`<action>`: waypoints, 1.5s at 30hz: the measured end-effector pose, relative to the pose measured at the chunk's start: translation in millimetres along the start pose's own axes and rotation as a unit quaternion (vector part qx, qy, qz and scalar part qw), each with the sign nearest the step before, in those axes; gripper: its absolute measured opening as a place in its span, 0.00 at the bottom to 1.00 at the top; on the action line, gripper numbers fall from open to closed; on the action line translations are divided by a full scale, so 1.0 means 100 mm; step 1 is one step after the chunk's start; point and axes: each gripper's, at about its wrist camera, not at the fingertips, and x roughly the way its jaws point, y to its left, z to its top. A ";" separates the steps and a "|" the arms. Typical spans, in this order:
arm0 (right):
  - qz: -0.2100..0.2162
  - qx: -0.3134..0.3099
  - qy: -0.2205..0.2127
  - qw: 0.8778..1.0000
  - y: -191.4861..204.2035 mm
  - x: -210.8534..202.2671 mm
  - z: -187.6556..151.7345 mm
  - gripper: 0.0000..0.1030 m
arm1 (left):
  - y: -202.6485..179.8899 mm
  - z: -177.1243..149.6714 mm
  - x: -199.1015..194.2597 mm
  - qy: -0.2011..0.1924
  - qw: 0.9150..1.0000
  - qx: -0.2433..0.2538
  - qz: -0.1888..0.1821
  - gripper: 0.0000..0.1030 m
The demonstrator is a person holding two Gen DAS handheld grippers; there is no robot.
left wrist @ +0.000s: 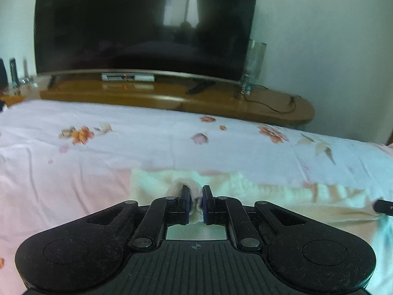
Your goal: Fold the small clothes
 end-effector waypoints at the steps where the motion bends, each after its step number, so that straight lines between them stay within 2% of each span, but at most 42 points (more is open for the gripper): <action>1: -0.005 -0.004 0.001 1.000 0.00 0.03 0.00 0.12 | 0.01 0.03 0.02 0.005 1.000 -0.002 -0.002 0.10; 2: -0.009 -0.004 0.001 1.000 -0.01 0.06 0.02 0.19 | 0.02 0.06 0.05 0.013 1.000 -0.006 -0.003 0.15; 3: -0.011 -0.002 0.000 1.000 -0.02 0.07 0.03 0.22 | 0.03 0.10 0.05 0.020 1.000 -0.007 -0.003 0.34; 4: -0.009 0.001 -0.001 1.000 -0.04 0.07 0.05 0.27 | 0.04 0.13 0.04 0.018 1.000 -0.003 0.007 0.63; 6: -0.004 0.000 -0.005 1.000 -0.06 0.08 0.09 0.31 | 0.05 0.16 -0.06 -0.009 1.000 0.010 0.023 0.85; 8: -0.004 -0.007 -0.012 1.000 -0.07 0.03 0.09 0.32 | 0.08 0.17 -0.10 -0.012 0.999 0.030 0.017 0.85; 10: -0.002 -0.014 -0.012 1.000 -0.07 0.03 0.10 0.36 | 0.10 0.15 -0.07 0.001 0.999 0.048 0.012 0.85; 14: -0.008 -0.032 0.005 0.999 -0.08 0.13 0.07 0.36 | 0.11 0.05 0.05 0.027 0.998 0.064 0.001 0.84; 15: -0.009 -0.031 0.007 0.999 -0.09 0.15 0.07 0.37 | 0.11 0.03 0.09 0.030 0.997 0.068 -0.001 0.82; 17: -0.010 -0.037 0.011 0.999 -0.09 0.20 0.05 0.46 | 0.08 -0.01 0.17 0.041 0.996 0.077 -0.010 0.58; 18: -0.009 -0.043 0.014 0.999 -0.09 0.22 0.04 0.47 | 0.07 -0.02 0.23 0.054 0.995 0.080 -0.015 0.36; 19: -0.004 -0.050 0.018 0.999 -0.08 0.25 0.03 0.45 | 0.06 -0.04 0.28 0.063 0.995 0.081 -0.012 0.20; 22: -0.004 -0.058 0.023 0.998 -0.08 0.29 0.02 0.18 | 0.09 -0.08 0.32 0.061 0.996 0.066 -0.013 0.16; 24: 0.000 -0.052 0.028 0.998 -0.12 0.31 0.02 0.17 | 0.10 -0.08 0.31 0.060 0.996 0.064 -0.012 0.03; 26: 0.004 -0.061 0.038 0.997 -0.12 0.35 0.03 0.16 | 0.09 -0.08 0.29 0.054 0.996 0.066 -0.012 0.03; 27: 0.004 -0.071 0.036 0.997 -0.09 0.35 0.02 0.13 | 0.08 -0.08 0.27 0.047 0.996 0.069 -0.010 0.03; 28: 0.002 -0.082 0.034 0.996 -0.07 0.34 0.02 0.05 | 0.08 -0.07 0.24 0.035 0.997 0.068 -0.005 0.03; 32: -0.008 -0.089 -0.016 0.996 -0.02 0.22 0.07 0.04 | 0.11 0.04 0.18 0.005 0.999 0.048 0.002 0.03; 38: -0.023 -0.112 -0.050 0.992 0.05 0.22 0.13 0.04 | 0.14 0.15 0.28 -0.019 1.000 0.011 0.015 0.00; 40: -0.031 -0.112 -0.048 0.992 0.05 0.30 0.11 0.04 | 0.15 0.18 0.34 -0.023 0.999 0.002 0.024 0.00; 42: -0.041 -0.109 -0.044 0.992 0.03 0.37 0.08 0.04 | 0.12 0.16 0.44 -0.009 0.999 0.015 0.032 0.00; 44: -0.053 -0.103 -0.013 0.993 0.01 0.51 0.05 0.04 | 0.13 0.11 0.48 0.014 1.000 0.018 0.022 0.01; 45: -0.048 -0.093 0.000 0.995 -0.01 0.55 0.04 0.04 | 0.13 0.09 0.44 0.010 1.000 0.018 0.018 0.01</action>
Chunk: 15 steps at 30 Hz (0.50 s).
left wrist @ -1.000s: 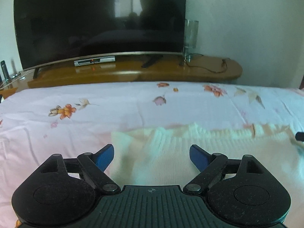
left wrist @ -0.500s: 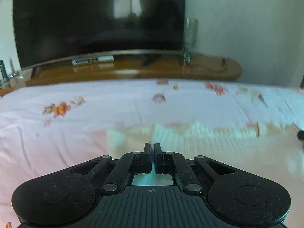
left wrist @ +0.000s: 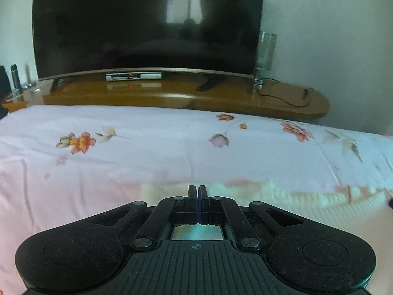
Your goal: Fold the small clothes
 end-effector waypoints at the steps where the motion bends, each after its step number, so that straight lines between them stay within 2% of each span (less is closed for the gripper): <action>1: 0.003 0.005 -0.003 1.000 0.00 -0.02 0.00 0.07 | 0.00 -0.02 -0.05 -0.003 1.000 0.007 -0.004 0.01; 4: 0.028 0.021 0.000 0.999 -0.07 -0.08 0.03 0.26 | 0.01 -0.06 -0.11 0.009 0.999 0.040 -0.027 0.01; 6: 0.046 0.026 0.010 0.999 -0.09 -0.07 0.06 0.26 | 0.02 -0.06 -0.11 0.016 0.998 0.052 -0.023 0.01; 10: 0.048 0.043 0.018 0.998 -0.10 -0.02 0.07 0.26 | 0.05 -0.06 -0.12 0.025 0.998 0.040 -0.032 0.02; 11: 0.049 0.053 0.019 0.997 -0.12 -0.02 0.08 0.26 | 0.04 -0.07 -0.12 0.026 0.998 0.041 -0.034 0.05; 12: 0.051 0.057 0.018 0.997 -0.13 -0.03 0.08 0.26 | 0.04 -0.07 -0.12 0.028 0.998 0.046 -0.035 0.30; 13: 0.051 0.056 0.020 0.997 -0.13 -0.03 0.09 0.27 | 0.03 -0.08 -0.13 0.030 0.998 0.050 -0.032 0.84; 14: 0.052 0.051 0.023 0.997 -0.12 -0.03 0.10 0.27 | 0.01 -0.09 -0.15 0.022 0.998 0.052 -0.020 1.00; 15: 0.053 0.044 0.025 0.997 -0.11 -0.03 0.10 0.27 | 0.01 -0.11 -0.21 -0.006 0.998 0.058 -0.013 1.00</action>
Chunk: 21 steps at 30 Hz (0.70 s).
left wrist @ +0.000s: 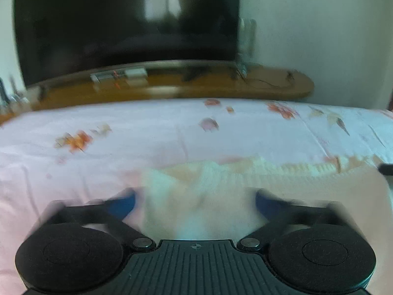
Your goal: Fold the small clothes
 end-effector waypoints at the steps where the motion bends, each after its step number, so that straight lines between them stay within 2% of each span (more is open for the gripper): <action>1: -0.001 -0.007 0.002 1.000 0.02 0.00 0.00 0.27 | -0.01 0.00 -0.01 -0.004 1.000 0.007 0.003 0.99; 2: -0.002 -0.014 0.004 1.000 0.03 0.00 -0.01 0.27 | -0.02 0.01 0.02 0.009 1.000 0.009 0.000 0.99; 3: -0.002 -0.018 0.004 1.000 0.04 0.00 -0.02 0.26 | 0.00 0.02 0.04 0.018 1.000 0.002 -0.008 0.89; 4: -0.003 -0.018 0.003 1.000 0.04 -0.01 -0.02 0.25 | 0.02 0.02 0.06 0.023 1.000 -0.005 -0.010 0.70; 5: -0.003 -0.016 0.004 1.000 0.04 -0.01 -0.03 0.24 | 0.03 0.02 0.08 0.031 0.999 -0.009 -0.013 0.59; 6: -0.001 -0.014 0.006 1.000 0.03 0.00 -0.03 0.23 | 0.04 0.03 0.12 0.043 0.999 -0.015 -0.020 0.41; 7: -0.001 -0.013 0.007 1.000 0.02 0.01 -0.03 0.21 | 0.05 0.02 0.16 0.056 0.998 -0.019 -0.026 0.31; 9: 0.000 -0.016 0.012 1.000 0.02 0.02 -0.02 0.20 | 0.01 0.01 0.18 0.058 0.998 -0.010 -0.023 0.28; 11: 0.002 -0.017 0.014 1.000 0.02 0.03 -0.01 0.19 | -0.05 0.01 0.19 0.061 0.998 0.003 -0.023 0.07; 13: 0.003 -0.023 0.017 1.000 0.04 0.04 -0.01 0.16 | -0.11 0.01 0.20 0.060 0.998 0.010 -0.015 0.04; 15: -0.003 -0.035 0.009 0.999 0.07 0.02 -0.03 0.06 | -0.12 0.03 0.17 0.048 0.999 0.010 -0.009 0.03; 19: -0.009 -0.046 -0.036 0.998 0.11 -0.13 -0.01 0.04 | -0.10 0.13 0.10 0.016 1.000 -0.003 0.003 0.03; 21: -0.011 -0.045 -0.058 0.997 0.11 -0.20 0.03 0.04 | -0.10 0.16 0.12 0.014 1.000 -0.006 0.007 0.03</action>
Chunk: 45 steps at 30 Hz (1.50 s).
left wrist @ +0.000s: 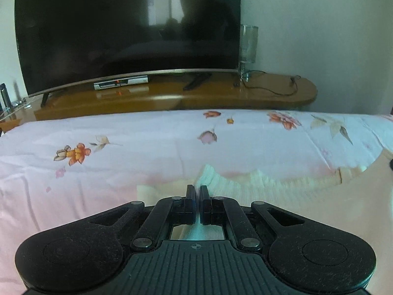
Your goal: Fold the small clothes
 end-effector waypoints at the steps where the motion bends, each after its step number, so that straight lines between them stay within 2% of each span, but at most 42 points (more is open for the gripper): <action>1: -0.002 0.000 -0.008 1.000 0.00 -0.02 0.02 0.04 | 0.00 0.00 0.03 0.001 1.000 -0.001 0.004 0.03; 4: -0.024 -0.002 0.003 1.000 -0.03 0.10 0.02 0.04 | -0.02 -0.06 0.19 0.016 1.000 0.000 0.024 0.03; 6: -0.040 -0.004 0.053 0.998 -0.06 0.30 -0.06 0.04 | -0.06 -0.13 0.25 0.023 0.999 0.012 0.033 0.04; 8: -0.038 -0.006 0.052 0.998 -0.05 0.29 -0.09 0.06 | -0.09 -0.13 0.18 0.019 0.999 0.017 0.038 0.04; 9: -0.036 -0.002 0.051 0.998 -0.05 0.25 -0.07 0.09 | -0.10 -0.13 0.15 0.019 0.999 0.020 0.039 0.04; 11: -0.032 0.004 0.043 0.999 -0.04 0.15 -0.04 0.29 | -0.12 -0.12 0.07 0.017 0.999 0.031 0.041 0.04; 12: -0.035 0.001 0.034 0.999 -0.03 0.08 -0.03 0.31 | -0.13 -0.10 0.02 0.017 0.998 0.034 0.041 0.04; 18: -0.001 -0.020 0.012 1.000 0.21 -0.28 0.04 0.29 | -0.31 -0.01 -0.37 -0.002 0.999 0.045 0.011 0.04; 22: 0.036 -0.042 0.021 0.998 0.54 -0.35 0.01 0.26 | -0.57 0.03 -0.52 -0.004 0.998 0.059 -0.024 0.04; 27: 0.068 -0.056 0.038 0.995 0.89 -0.25 -0.08 0.24 | -0.83 -0.05 -0.42 0.018 0.997 0.071 -0.040 0.04; 32: 0.076 -0.068 0.063 0.993 1.03 -0.11 -0.20 0.24 | -0.89 -0.20 -0.21 0.045 0.996 0.073 -0.020 0.04; 37: 0.033 -0.072 0.067 0.995 0.77 0.04 -0.26 0.23 | -0.74 -0.23 -0.17 0.036 0.997 0.072 0.006 0.04; 41: 0.005 -0.050 0.063 0.997 0.41 0.05 -0.21 0.18 | -0.44 -0.21 -0.09 0.048 0.997 0.037 0.045 0.05; 42: -0.012 -0.048 0.063 0.997 0.33 0.04 -0.21 0.22 | -0.35 -0.22 -0.08 0.049 0.997 0.028 0.049 0.05; 45: -0.035 -0.034 0.061 0.997 0.07 -0.01 -0.25 0.21 | -0.25 -0.26 -0.11 0.049 0.997 0.030 0.059 0.05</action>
